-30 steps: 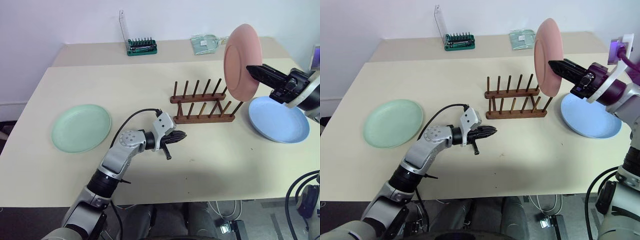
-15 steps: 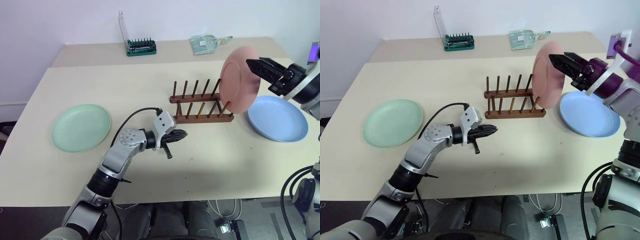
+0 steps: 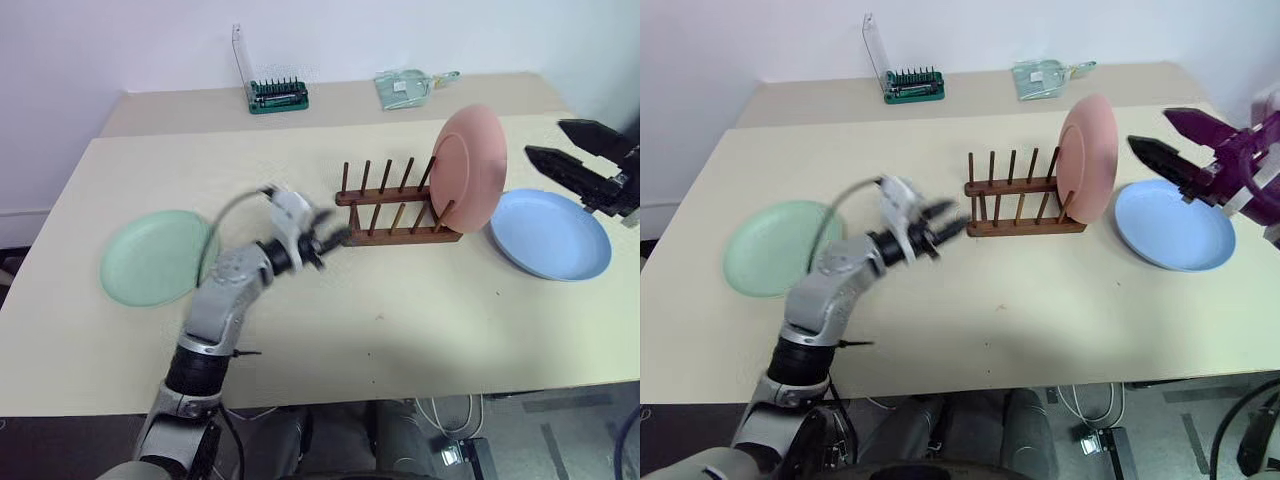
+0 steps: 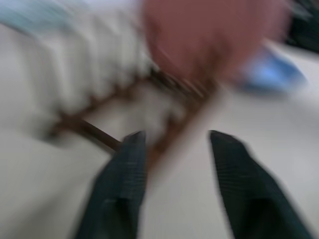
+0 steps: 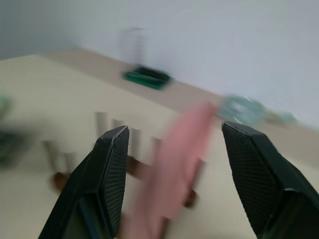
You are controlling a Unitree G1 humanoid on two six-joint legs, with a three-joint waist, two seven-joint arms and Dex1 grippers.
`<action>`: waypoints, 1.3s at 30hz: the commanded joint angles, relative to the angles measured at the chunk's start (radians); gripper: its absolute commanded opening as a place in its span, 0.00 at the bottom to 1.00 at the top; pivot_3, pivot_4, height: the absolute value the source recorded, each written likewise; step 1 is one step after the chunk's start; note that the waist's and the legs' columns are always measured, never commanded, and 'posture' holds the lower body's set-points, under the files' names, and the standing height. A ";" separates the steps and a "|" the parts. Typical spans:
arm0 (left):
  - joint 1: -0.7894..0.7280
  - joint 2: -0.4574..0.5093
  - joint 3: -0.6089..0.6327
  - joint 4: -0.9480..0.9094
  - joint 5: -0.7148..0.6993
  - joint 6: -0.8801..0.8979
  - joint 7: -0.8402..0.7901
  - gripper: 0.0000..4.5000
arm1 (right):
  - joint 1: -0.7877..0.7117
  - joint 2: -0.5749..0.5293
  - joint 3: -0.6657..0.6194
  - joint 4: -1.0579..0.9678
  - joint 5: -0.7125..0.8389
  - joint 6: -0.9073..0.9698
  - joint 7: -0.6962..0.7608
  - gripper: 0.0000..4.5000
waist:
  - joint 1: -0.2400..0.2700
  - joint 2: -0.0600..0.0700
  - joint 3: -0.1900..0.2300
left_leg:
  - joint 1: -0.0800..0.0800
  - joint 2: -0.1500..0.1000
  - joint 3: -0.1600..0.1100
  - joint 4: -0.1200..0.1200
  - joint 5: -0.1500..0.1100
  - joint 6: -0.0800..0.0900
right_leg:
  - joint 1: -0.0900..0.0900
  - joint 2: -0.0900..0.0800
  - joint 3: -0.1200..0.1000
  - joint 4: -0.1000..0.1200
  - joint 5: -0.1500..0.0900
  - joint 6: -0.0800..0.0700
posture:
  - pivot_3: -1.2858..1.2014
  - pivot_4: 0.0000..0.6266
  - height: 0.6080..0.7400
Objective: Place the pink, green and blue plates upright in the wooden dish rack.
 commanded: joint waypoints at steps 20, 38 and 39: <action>0.053 -0.057 0.647 -0.248 0.342 0.833 0.633 0.84 | -0.133 0.197 0.657 -0.179 -0.205 -0.089 0.059 0.67 | 0.027 -0.013 -0.003 | 0.000 0.003 0.001 0.002 0.000 -0.003 | 0.000 0.003 -0.001 -0.002 0.004 -0.002 | 0.52 0.24 1.00; -0.095 -0.066 0.463 -0.256 0.114 0.482 0.374 0.00 | -0.260 0.230 0.777 -0.126 -0.462 -0.184 -0.027 1.00 | 0.023 -0.014 -0.004 | 0.003 0.003 0.001 0.002 0.001 -0.006 | 0.002 0.003 -0.001 -0.001 0.005 -0.003 | 0.52 0.24 1.00; -0.096 -0.059 0.441 -0.255 0.112 0.459 0.369 0.00 | -0.274 0.235 0.799 -0.114 -0.493 -0.207 -0.024 1.00 | 0.017 -0.014 -0.004 | 0.003 0.003 0.001 0.002 0.001 -0.006 | 0.002 0.003 -0.001 -0.001 0.005 -0.003 | 0.52 0.24 1.00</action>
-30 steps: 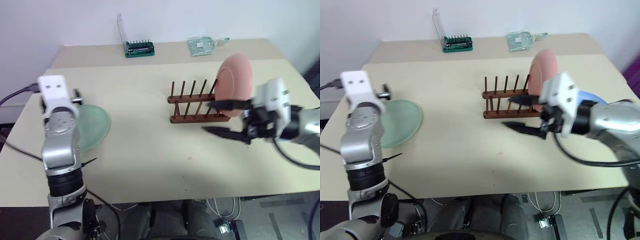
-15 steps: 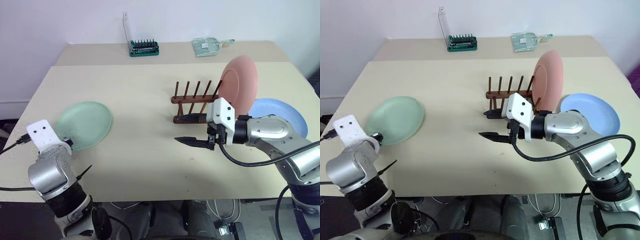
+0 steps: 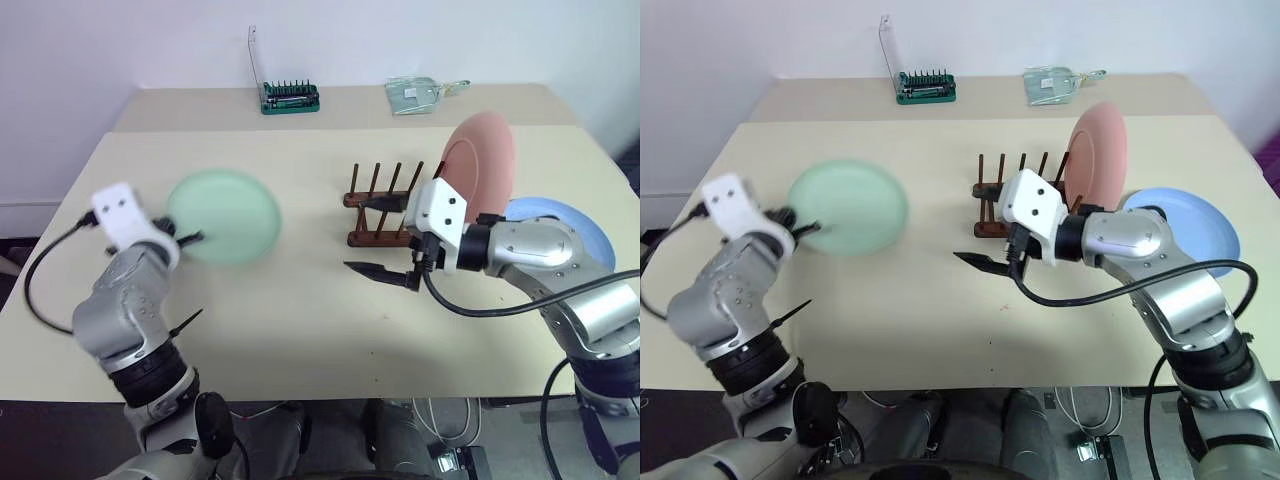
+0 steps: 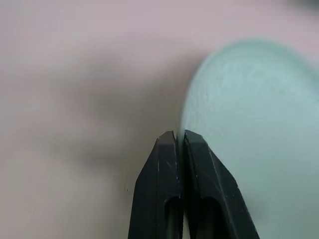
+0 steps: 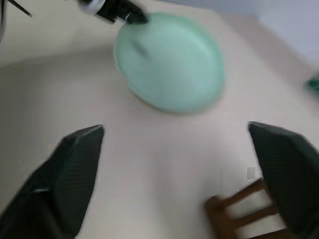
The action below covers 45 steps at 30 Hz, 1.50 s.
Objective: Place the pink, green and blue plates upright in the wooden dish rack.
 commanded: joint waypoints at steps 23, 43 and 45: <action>-0.138 -0.043 -0.220 -0.139 -0.194 -0.071 0.021 0.23 | -0.199 0.222 0.275 0.390 -0.766 -0.597 -0.157 0.00 | -0.047 0.000 0.000 | 0.000 0.002 0.001 -0.003 0.000 0.000 | -0.003 0.002 0.000 -0.001 0.000 -0.001 | 0.52 0.24 1.00; 0.139 0.414 -0.462 0.069 -0.163 -0.544 -0.385 0.91 | -0.246 0.428 -0.444 0.104 0.283 0.246 -0.277 0.00 | -0.053 0.001 0.000 | 0.001 0.006 0.000 -0.003 -0.003 -0.002 | -0.001 0.006 0.000 -0.001 0.002 -0.005 | 0.52 0.24 1.00; 0.201 0.447 -0.531 0.018 -0.234 -0.525 -0.517 0.91 | -0.238 0.423 -0.498 0.100 0.388 0.353 -0.331 0.00 | -0.054 0.003 0.000 | 0.001 0.007 0.001 -0.004 -0.003 -0.002 | -0.002 0.006 0.000 -0.001 0.002 -0.006 | 0.52 0.24 1.00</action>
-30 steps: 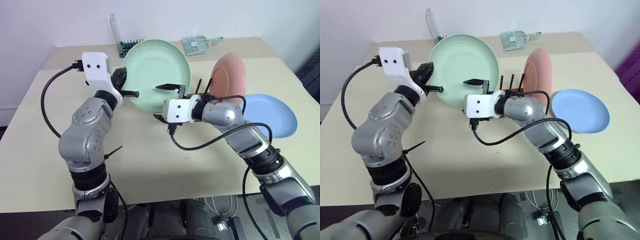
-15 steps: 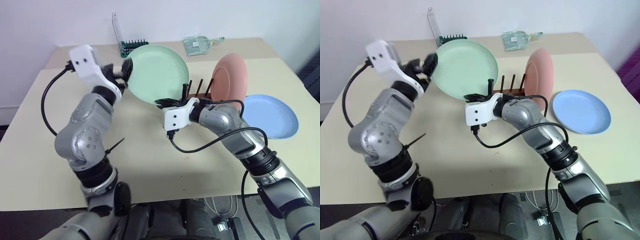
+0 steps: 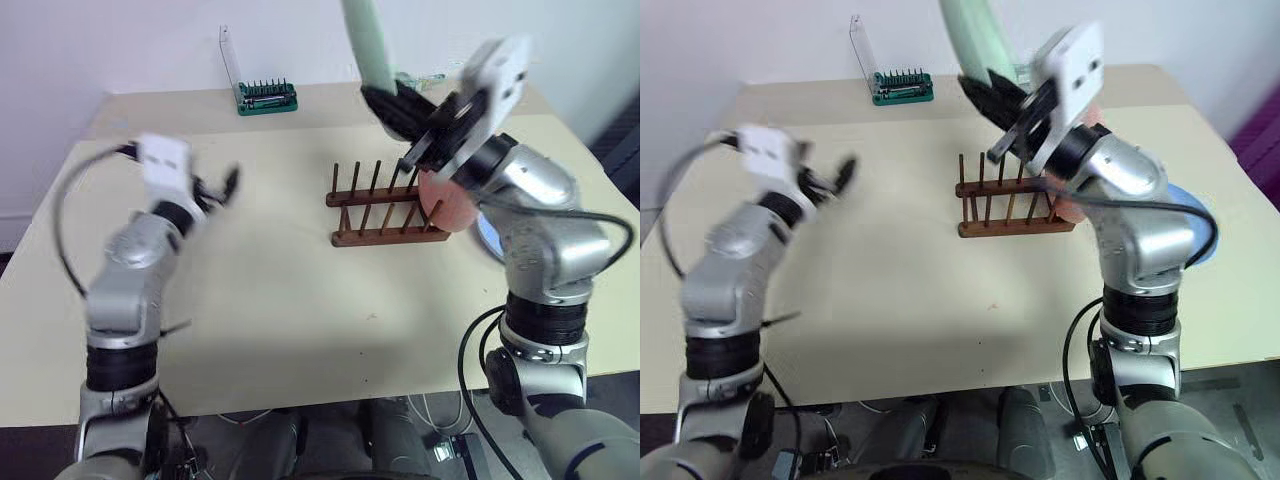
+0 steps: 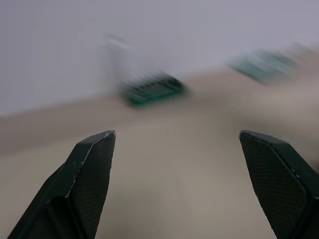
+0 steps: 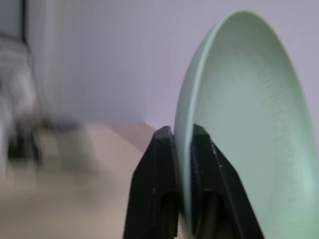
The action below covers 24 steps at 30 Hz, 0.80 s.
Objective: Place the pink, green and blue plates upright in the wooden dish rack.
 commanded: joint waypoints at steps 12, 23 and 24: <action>0.093 0.100 -0.122 -0.179 -0.181 0.062 -0.305 0.91 | -0.018 -0.020 -0.210 0.099 0.402 0.314 -0.293 0.00 | -0.001 0.008 0.001 | 0.000 0.003 0.005 -0.001 0.000 0.000 | -0.003 0.001 0.000 0.000 0.000 -0.001 | 0.52 0.24 1.00; 0.100 0.098 -0.122 -0.208 -0.192 0.087 -0.278 0.91 | -0.054 -0.038 -0.163 0.247 0.379 0.303 -0.334 0.16 | -0.001 0.008 0.001 | 0.000 0.003 0.005 -0.001 0.000 0.000 | -0.003 0.001 0.000 0.000 0.000 -0.001 | 0.52 0.24 1.00; 0.101 0.099 -0.122 -0.211 -0.194 0.089 -0.275 0.91 | -0.052 -0.048 -0.145 0.237 0.362 0.289 -0.319 0.24 | -0.001 0.008 0.001 | 0.000 0.003 0.005 -0.001 0.000 0.000 | -0.003 0.001 0.001 0.000 0.000 -0.001 | 0.52 0.24 1.00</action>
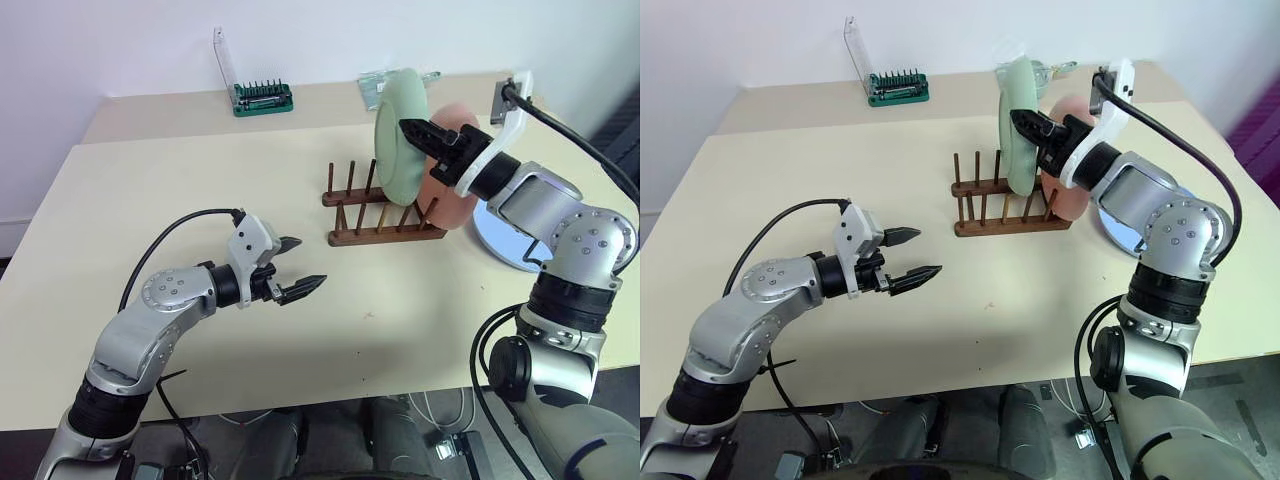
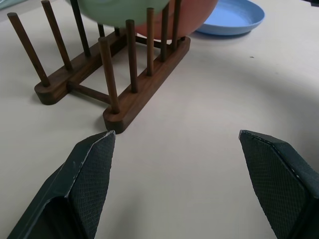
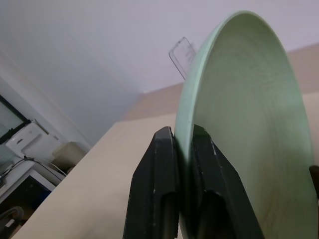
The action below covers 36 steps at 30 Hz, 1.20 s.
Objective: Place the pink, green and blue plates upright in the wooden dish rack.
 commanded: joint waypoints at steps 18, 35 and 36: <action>-0.023 -0.002 -0.021 -0.021 0.005 -0.012 -0.014 0.91 | 0.415 -0.629 -0.109 -0.290 -0.372 -0.385 0.563 0.66 | 0.024 -0.001 0.000 | 0.000 0.000 0.001 0.001 -0.002 0.003 | 0.003 0.000 -0.001 -0.003 0.000 0.000 | 0.52 0.24 1.00; -0.054 -0.008 -0.044 0.015 0.040 -0.044 -0.032 0.91 | 0.578 -0.576 0.351 0.200 -0.961 -0.767 0.470 0.46 | 0.008 -0.001 0.000 | 0.010 0.005 0.020 0.001 -0.003 0.004 | 0.005 0.000 0.006 -0.001 0.000 0.000 | 0.52 0.24 1.00; -0.047 -0.007 -0.040 0.009 0.040 -0.041 -0.026 0.91 | 0.566 -0.573 0.367 0.226 -0.986 -0.784 0.458 0.37 | 0.008 -0.001 0.000 | 0.010 0.005 0.020 0.001 -0.003 0.004 | 0.005 0.000 0.006 -0.001 0.000 0.000 | 0.52 0.24 1.00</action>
